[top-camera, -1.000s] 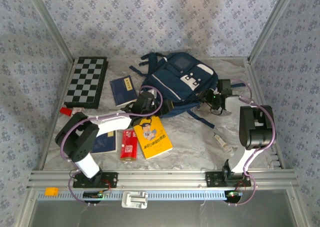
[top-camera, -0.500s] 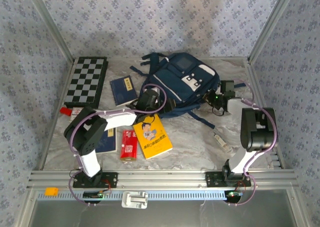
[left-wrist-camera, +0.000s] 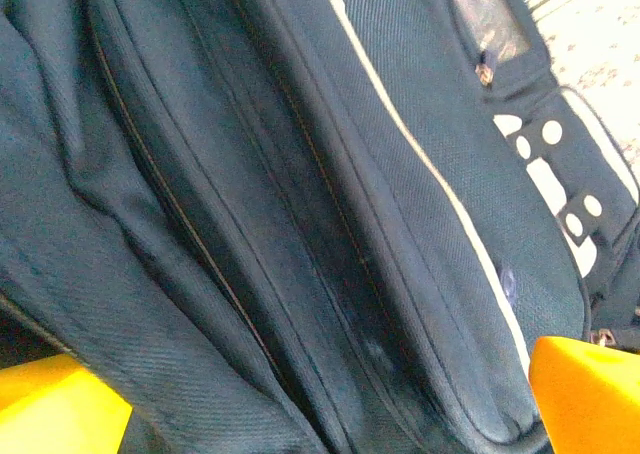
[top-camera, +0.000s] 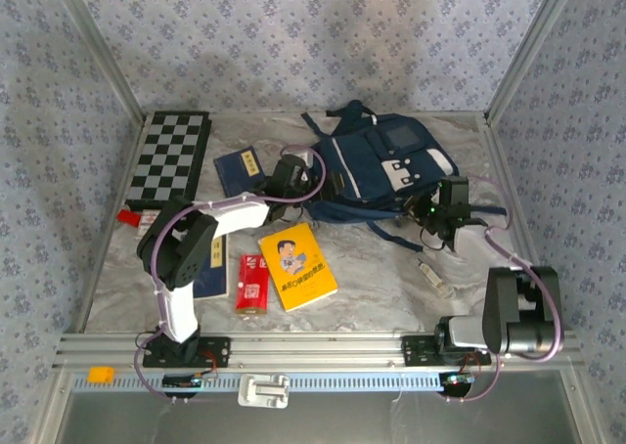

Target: Pack the student bag

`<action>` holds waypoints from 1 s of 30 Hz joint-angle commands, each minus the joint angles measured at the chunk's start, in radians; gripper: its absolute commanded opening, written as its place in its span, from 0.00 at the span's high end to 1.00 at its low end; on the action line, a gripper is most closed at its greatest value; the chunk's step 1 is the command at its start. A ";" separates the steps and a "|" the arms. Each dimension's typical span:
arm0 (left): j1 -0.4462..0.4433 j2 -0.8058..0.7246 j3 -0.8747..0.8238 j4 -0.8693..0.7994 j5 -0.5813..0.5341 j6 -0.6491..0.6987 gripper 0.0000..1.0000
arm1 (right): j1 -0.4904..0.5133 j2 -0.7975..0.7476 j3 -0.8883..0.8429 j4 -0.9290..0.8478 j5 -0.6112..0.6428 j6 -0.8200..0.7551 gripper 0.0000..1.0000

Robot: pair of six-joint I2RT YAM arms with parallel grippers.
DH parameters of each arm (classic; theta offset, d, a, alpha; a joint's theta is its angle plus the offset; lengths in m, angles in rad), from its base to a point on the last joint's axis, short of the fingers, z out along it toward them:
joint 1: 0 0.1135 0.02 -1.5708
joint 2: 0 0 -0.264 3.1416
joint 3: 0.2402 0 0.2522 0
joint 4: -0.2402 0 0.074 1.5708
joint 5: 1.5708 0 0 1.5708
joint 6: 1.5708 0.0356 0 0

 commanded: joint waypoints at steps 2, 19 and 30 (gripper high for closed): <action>0.040 -0.058 0.015 0.008 0.045 0.058 0.03 | 0.025 -0.109 -0.034 0.019 0.095 0.140 1.00; -0.311 -0.316 -0.158 -0.119 -0.083 0.069 0.29 | 0.116 -0.191 -0.045 0.010 0.199 0.330 1.00; -0.518 -0.042 -0.033 0.048 -0.297 0.204 0.35 | 0.143 -0.179 -0.013 -0.012 0.192 0.355 1.00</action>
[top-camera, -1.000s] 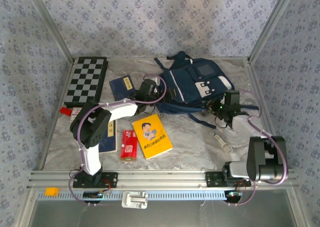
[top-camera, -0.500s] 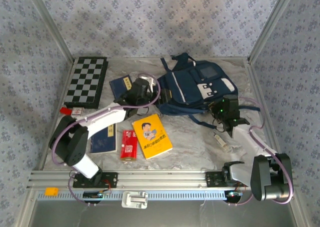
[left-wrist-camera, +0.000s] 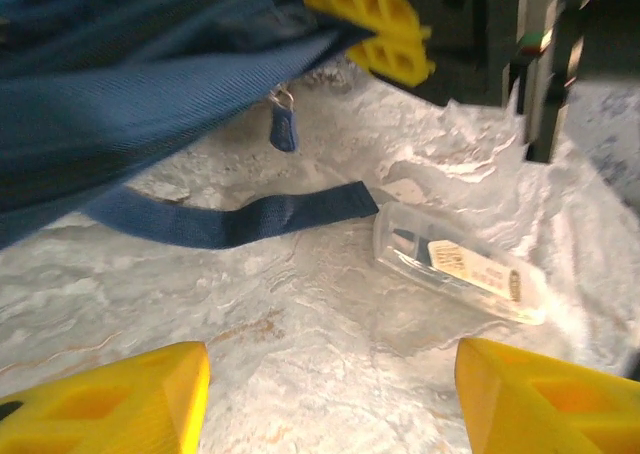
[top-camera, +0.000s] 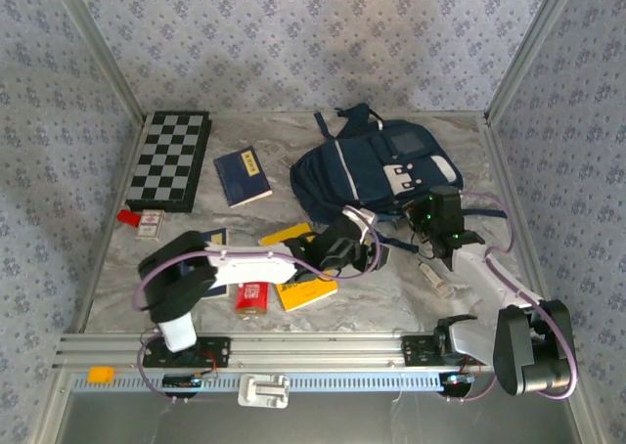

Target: Pack the student bag

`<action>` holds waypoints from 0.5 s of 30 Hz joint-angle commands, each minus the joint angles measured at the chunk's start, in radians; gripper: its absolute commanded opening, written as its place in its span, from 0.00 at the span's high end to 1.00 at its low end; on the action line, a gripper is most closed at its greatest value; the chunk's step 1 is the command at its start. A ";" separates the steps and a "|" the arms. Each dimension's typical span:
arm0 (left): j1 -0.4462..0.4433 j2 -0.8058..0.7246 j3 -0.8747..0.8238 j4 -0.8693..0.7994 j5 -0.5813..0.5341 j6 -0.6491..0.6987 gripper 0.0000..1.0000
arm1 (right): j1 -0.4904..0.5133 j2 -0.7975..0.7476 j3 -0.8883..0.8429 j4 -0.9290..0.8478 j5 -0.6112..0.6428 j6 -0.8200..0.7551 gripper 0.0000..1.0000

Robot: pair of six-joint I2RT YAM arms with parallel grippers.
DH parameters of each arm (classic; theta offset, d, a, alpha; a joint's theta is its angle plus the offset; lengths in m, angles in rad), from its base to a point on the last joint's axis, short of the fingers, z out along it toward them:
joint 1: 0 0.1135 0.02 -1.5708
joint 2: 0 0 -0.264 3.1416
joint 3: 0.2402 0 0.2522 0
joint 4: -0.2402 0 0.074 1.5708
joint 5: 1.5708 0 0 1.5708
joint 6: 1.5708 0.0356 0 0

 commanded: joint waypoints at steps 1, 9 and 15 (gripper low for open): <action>0.002 0.081 0.077 0.065 -0.074 0.030 0.35 | 0.010 -0.020 0.056 0.011 0.000 0.019 1.00; -0.001 0.235 0.181 0.113 -0.120 0.024 0.37 | 0.019 -0.024 0.058 0.012 -0.010 0.034 1.00; 0.003 0.309 0.277 0.063 -0.222 0.031 0.42 | 0.023 -0.022 0.065 0.012 -0.022 0.042 1.00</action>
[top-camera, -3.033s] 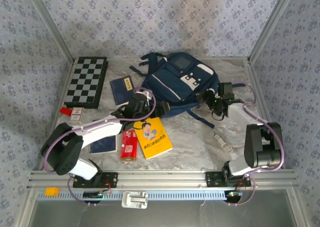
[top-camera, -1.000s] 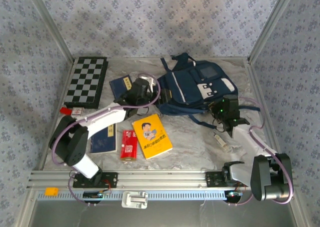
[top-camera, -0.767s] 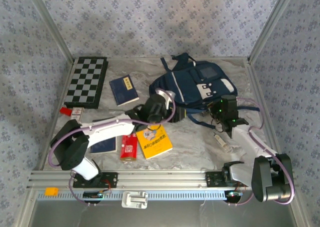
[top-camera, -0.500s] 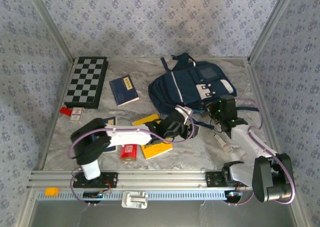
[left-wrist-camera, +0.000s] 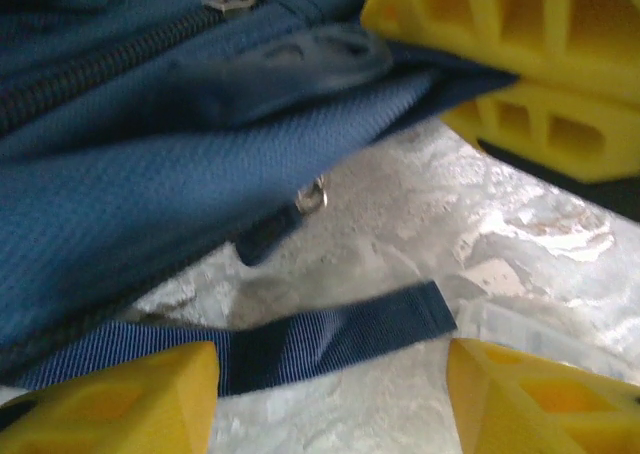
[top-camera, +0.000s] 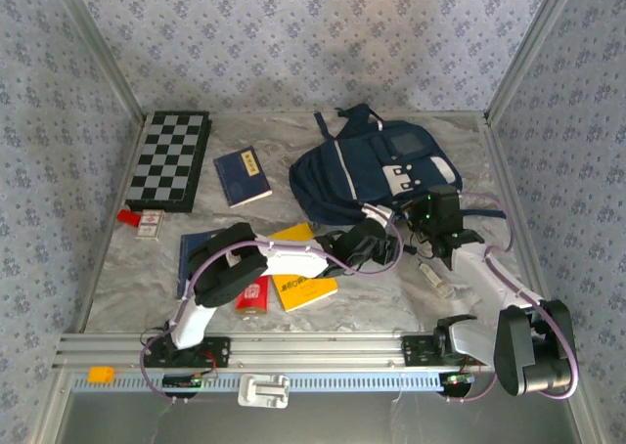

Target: Pack the student bag

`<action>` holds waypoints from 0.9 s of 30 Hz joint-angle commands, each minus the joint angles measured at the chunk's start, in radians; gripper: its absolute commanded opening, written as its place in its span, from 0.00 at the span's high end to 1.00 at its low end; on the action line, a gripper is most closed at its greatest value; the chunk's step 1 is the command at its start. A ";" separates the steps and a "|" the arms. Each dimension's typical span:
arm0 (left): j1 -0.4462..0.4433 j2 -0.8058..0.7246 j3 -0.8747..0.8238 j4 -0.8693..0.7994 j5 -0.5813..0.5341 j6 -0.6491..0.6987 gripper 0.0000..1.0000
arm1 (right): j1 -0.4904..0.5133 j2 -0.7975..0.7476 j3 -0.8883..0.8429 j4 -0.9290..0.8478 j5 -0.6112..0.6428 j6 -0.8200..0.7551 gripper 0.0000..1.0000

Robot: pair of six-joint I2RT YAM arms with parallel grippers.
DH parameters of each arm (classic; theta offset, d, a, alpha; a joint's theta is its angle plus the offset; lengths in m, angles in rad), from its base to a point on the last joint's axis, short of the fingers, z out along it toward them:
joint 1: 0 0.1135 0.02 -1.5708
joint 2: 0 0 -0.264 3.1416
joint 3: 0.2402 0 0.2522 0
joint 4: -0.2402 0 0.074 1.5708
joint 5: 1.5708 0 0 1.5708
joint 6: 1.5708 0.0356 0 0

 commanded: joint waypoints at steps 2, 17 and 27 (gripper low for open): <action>0.010 0.044 0.071 0.014 -0.085 0.007 0.44 | 0.012 -0.024 0.054 0.033 -0.024 0.021 1.00; 0.027 0.086 0.098 0.114 -0.048 0.045 0.87 | 0.014 -0.022 0.050 0.030 -0.020 0.012 1.00; 0.031 0.004 0.010 0.144 -0.014 0.069 1.00 | -0.005 -0.029 0.052 0.019 -0.022 -0.002 1.00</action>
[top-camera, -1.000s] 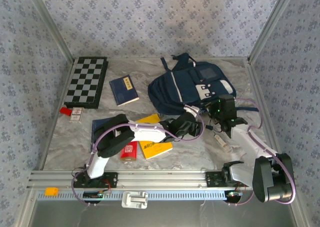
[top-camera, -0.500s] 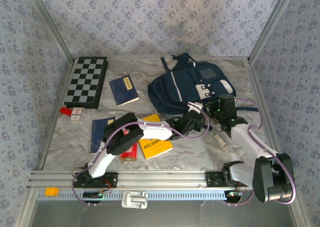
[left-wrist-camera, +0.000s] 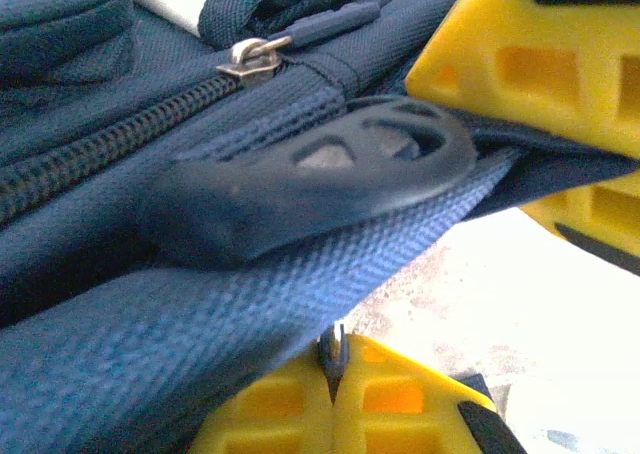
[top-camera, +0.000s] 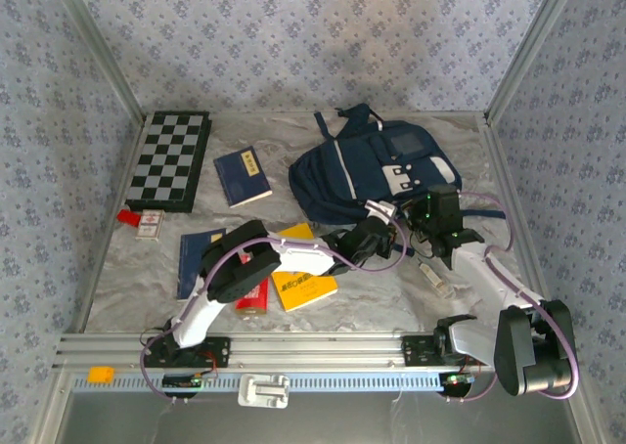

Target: Pack the student bag

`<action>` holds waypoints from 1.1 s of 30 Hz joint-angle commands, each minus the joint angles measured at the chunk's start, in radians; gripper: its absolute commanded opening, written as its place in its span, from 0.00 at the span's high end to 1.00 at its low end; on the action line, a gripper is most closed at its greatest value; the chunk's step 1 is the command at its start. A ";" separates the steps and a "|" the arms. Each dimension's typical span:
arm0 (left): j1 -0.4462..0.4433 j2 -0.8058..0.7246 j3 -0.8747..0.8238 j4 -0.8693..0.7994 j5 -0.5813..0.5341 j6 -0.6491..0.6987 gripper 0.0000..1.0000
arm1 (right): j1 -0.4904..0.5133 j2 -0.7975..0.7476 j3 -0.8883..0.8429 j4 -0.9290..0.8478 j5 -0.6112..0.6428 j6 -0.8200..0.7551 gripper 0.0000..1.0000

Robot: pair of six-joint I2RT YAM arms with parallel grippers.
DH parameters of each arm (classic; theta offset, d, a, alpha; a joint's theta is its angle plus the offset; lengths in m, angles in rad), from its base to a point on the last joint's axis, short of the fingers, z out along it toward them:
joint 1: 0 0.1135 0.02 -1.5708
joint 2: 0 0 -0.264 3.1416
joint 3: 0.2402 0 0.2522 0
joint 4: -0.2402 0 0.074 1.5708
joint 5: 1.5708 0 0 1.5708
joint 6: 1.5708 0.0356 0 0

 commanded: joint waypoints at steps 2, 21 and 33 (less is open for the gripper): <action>0.013 -0.084 -0.034 0.052 0.050 0.020 1.00 | -0.010 -0.030 0.053 0.013 -0.018 -0.024 1.00; 0.071 -0.326 -0.232 -0.127 0.236 0.074 1.00 | -0.104 -0.005 0.134 -0.031 -0.117 -0.114 1.00; 0.074 -0.334 -0.153 -0.334 0.436 0.135 1.00 | -0.187 0.229 0.313 -0.070 -0.258 -0.238 1.00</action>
